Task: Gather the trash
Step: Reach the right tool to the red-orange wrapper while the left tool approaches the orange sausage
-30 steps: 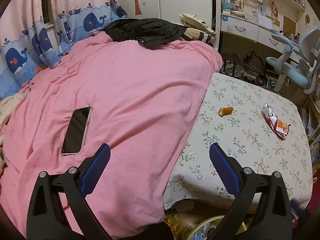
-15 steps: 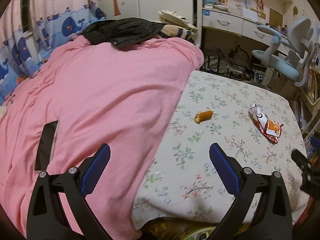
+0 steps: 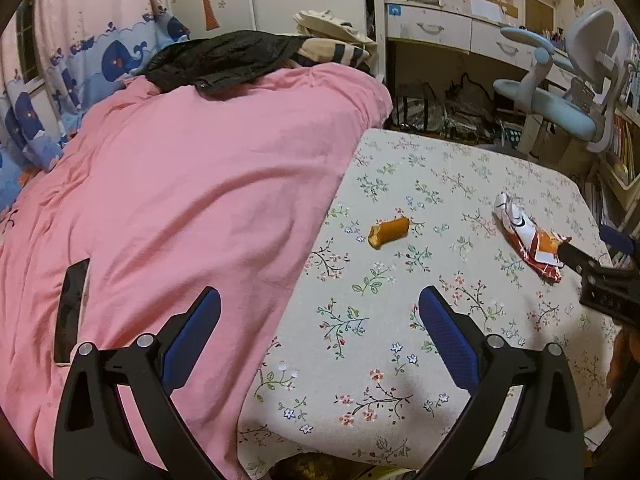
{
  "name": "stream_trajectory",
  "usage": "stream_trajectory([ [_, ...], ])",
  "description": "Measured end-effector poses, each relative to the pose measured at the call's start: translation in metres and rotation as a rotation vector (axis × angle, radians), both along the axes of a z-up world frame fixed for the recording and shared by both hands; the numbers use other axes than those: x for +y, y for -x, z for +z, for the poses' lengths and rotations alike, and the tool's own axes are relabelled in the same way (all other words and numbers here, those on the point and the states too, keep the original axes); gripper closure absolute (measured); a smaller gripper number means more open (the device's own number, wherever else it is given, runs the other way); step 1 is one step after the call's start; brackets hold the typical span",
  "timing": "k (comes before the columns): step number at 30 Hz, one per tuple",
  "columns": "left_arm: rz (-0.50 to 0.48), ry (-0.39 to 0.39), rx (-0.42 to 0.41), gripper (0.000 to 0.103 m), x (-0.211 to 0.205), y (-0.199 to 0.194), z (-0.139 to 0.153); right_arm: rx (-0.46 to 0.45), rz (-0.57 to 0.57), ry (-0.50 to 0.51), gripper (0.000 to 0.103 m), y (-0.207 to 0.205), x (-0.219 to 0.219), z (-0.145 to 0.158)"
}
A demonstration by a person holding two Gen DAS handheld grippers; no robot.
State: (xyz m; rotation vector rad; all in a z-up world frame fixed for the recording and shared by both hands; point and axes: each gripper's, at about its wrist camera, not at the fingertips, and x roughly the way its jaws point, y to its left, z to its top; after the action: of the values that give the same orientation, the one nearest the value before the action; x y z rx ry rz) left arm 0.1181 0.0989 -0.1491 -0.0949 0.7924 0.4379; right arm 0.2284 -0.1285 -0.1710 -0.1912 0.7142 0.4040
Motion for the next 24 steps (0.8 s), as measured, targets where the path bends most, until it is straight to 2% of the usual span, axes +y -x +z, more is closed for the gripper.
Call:
stream_trajectory([
  [14,-0.080,-0.016,0.041,0.007,-0.005,-0.029,-0.010,0.087,0.014,0.017,0.008,-0.032,-0.001,-0.025],
  [24,-0.117,-0.033,0.037,0.007,-0.016,-0.035,-0.009,0.149,0.010,0.007,0.008,-0.043,-0.007,-0.040],
])
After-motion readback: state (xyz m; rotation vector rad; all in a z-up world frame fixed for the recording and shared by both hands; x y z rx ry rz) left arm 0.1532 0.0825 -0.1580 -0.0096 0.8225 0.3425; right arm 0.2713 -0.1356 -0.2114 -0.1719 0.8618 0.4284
